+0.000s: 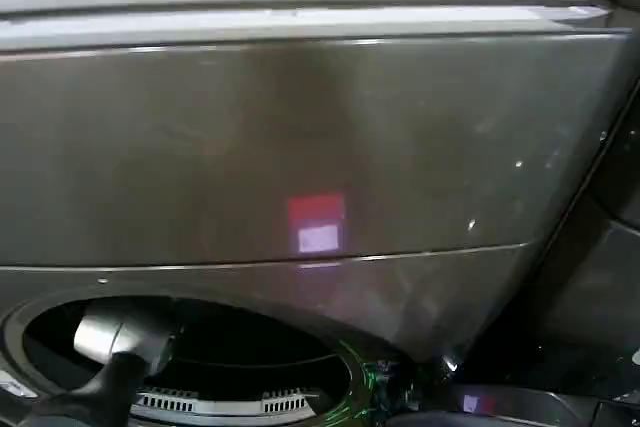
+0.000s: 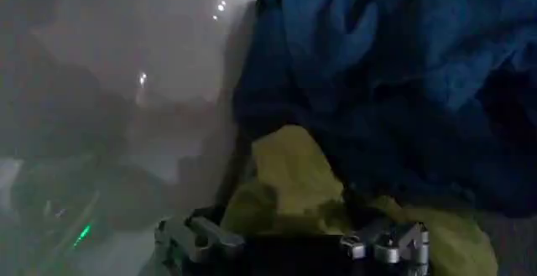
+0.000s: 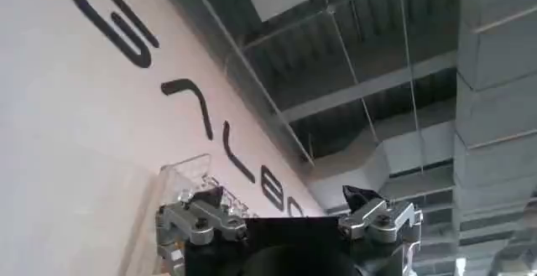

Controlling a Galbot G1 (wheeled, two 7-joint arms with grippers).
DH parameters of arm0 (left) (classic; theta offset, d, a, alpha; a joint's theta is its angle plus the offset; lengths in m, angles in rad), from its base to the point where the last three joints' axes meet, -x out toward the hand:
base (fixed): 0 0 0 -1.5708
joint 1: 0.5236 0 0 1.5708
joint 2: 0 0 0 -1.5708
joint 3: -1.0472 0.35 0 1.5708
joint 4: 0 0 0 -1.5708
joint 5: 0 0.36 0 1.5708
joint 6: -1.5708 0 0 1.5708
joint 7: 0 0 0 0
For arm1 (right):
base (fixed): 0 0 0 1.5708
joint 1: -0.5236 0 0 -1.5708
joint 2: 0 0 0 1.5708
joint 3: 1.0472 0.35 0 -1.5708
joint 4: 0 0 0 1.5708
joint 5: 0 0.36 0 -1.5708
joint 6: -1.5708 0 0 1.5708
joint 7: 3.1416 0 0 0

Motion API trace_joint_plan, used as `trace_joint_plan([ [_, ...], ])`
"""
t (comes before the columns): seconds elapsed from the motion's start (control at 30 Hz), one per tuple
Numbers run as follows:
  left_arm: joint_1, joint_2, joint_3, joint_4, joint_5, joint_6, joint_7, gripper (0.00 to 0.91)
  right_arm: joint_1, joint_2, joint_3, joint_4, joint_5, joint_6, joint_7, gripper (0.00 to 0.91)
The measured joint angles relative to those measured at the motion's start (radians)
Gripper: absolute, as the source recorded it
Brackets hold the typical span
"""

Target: Grasp the clothes from the dryer.

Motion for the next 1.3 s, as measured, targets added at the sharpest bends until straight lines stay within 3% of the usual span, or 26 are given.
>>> trace_joint_plan([
  [0.63, 0.025, -0.007, -0.087, -0.038, -0.107, 0.042, -0.021, 0.000, 0.000, -0.003, -0.002, -0.006, -0.004, 0.000, 0.000, 0.907],
  [0.97, 0.119, -0.023, -0.197, -0.187, -0.396, 0.095, -0.106, 0.000, 0.010, -0.004, -0.014, -0.006, -0.007, 0.000, 0.001, 0.907],
  [1.3, 0.283, -0.027, -0.284, -0.463, -0.741, 0.076, -0.283, 0.000, 0.021, -0.010, -0.026, -0.001, -0.024, -0.003, 0.005, 0.907],
])
